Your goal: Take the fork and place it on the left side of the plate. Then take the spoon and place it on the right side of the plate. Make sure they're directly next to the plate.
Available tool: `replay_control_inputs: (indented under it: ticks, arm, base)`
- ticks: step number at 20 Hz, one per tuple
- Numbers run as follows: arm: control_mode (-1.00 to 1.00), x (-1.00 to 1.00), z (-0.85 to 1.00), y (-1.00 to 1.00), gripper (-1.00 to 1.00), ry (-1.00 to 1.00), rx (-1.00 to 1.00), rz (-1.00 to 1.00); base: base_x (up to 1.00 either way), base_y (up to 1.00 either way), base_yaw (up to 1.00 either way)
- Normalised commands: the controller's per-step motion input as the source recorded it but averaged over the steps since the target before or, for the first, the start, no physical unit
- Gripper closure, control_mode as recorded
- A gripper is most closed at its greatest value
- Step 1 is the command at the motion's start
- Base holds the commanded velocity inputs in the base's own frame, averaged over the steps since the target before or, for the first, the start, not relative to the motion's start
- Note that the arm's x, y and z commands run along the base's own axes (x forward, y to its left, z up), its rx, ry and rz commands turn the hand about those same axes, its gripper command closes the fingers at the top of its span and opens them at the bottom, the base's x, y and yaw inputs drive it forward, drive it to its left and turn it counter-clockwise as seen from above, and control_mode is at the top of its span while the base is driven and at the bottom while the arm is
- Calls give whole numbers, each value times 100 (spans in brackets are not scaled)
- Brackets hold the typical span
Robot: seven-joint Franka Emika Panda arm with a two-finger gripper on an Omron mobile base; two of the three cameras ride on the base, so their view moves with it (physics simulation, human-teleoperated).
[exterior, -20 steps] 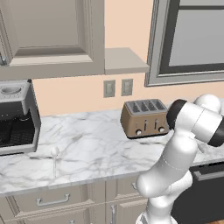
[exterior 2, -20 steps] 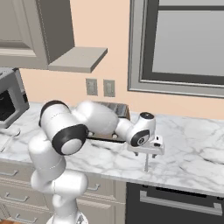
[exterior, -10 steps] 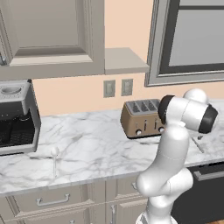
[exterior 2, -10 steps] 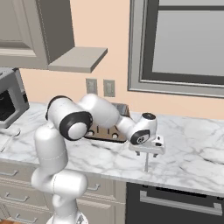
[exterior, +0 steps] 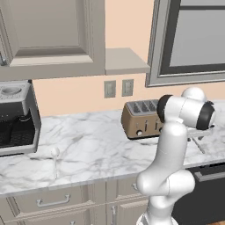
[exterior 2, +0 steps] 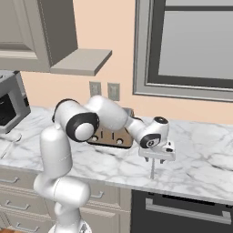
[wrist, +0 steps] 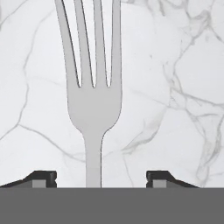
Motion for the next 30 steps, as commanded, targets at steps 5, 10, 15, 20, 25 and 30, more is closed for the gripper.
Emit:
replay_control_inputs:
  ticks: [5, 10, 15, 20, 25, 30]
  arm:
    - [-100, 5, -33, 1, -100, 0, -1, 0]
    - [-100, 12, -24, 16, -100, -5, -5, -1]
    - [-100, 18, -15, 20, -100, -9, -8, -5]
    - [-100, 24, -13, 17, -100, -3, -3, -7]
    - [-100, 37, -6, 19, -100, 0, 0, -2]
    - [-100, 39, -5, 26, -100, 0, 0, 0]
  base:
    - [0, 0, 0]
    - [0, 0, 0]
    - [0, 0, 0]
    - [0, 0, 0]
    - [0, 0, 0]
    - [0, 0, 0]
